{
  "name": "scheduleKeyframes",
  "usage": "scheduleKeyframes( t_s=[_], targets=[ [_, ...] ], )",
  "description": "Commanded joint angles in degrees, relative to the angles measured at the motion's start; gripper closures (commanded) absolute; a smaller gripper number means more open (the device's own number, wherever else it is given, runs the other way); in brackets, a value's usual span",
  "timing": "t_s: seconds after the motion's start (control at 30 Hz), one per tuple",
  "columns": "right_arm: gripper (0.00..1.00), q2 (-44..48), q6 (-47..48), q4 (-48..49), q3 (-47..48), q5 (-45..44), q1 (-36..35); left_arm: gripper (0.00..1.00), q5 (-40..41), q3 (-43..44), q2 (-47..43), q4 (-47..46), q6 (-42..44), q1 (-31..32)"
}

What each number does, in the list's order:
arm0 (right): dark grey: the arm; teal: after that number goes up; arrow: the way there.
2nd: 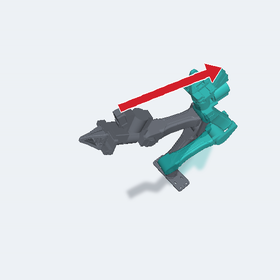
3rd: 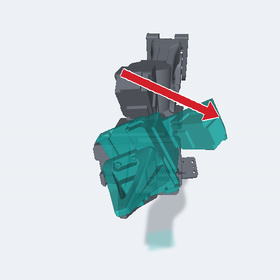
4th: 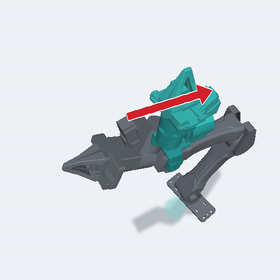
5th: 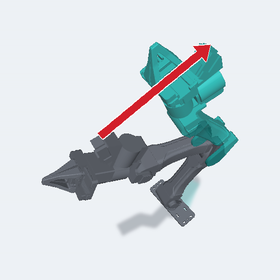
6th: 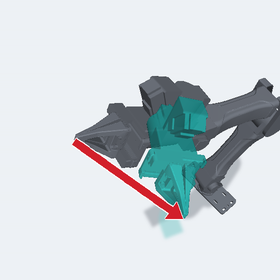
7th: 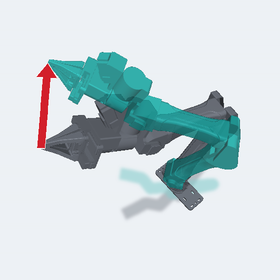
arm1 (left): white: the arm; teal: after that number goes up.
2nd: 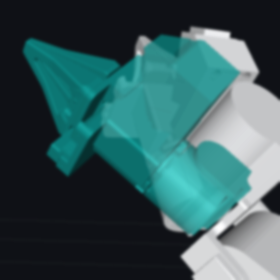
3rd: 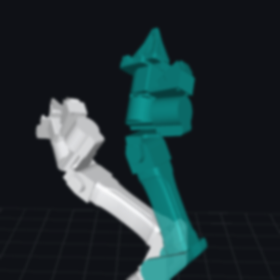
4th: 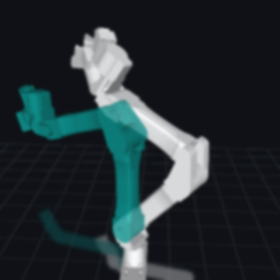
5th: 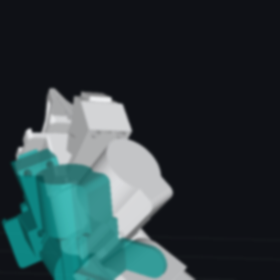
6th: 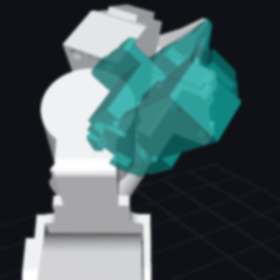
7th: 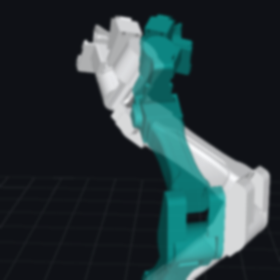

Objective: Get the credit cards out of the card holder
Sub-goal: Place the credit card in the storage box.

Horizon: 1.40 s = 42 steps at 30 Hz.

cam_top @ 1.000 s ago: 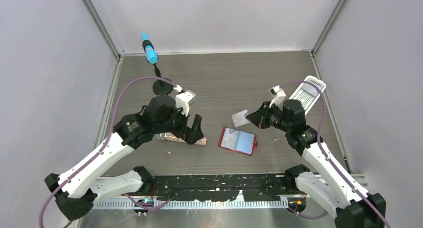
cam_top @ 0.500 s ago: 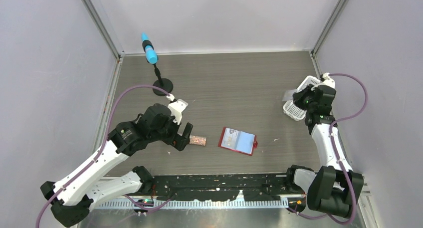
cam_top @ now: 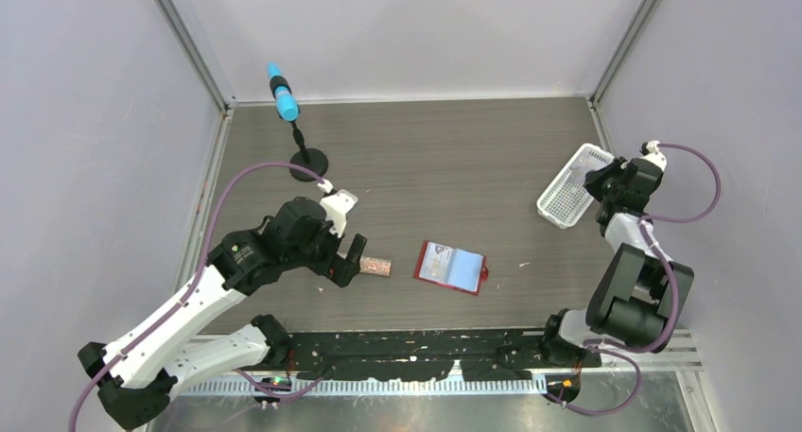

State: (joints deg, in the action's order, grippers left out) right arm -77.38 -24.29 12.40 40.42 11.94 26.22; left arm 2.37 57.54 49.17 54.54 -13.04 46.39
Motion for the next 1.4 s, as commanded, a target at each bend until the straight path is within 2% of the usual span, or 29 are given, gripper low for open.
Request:
scheduleKeyframes(
  t_s=[0.0, 0.1, 0.5, 0.83, 1.37],
  targets=[
    [0.95, -4.37, -2.70, 8.98, 3.77, 2.11, 2.16, 0.00, -0.83, -0.06, -0.59, -1.49, 0.56, 0.02],
    [0.95, -7.76, -4.11, 12.13, 4.51, 3.64, 3.71, 0.00, -0.96, 0.00, -0.55, -1.39, 0.60, 0.02],
    [0.95, -17.41, -7.01, 14.48, 11.25, 5.51, 4.76, 0.00, -1.41, 0.12, -0.29, -1.57, 0.65, 0.06],
    [0.95, -20.76, -7.35, 11.73, 14.33, 4.85, 5.88, 0.00, -0.88, 0.10, -0.69, -1.59, 0.65, 0.02],
    [0.95, -26.90, -8.73, 14.16, 16.84, 6.65, 6.20, 0.00, -1.09, 0.01, -1.17, -1.76, 0.73, 0.02]
  ],
)
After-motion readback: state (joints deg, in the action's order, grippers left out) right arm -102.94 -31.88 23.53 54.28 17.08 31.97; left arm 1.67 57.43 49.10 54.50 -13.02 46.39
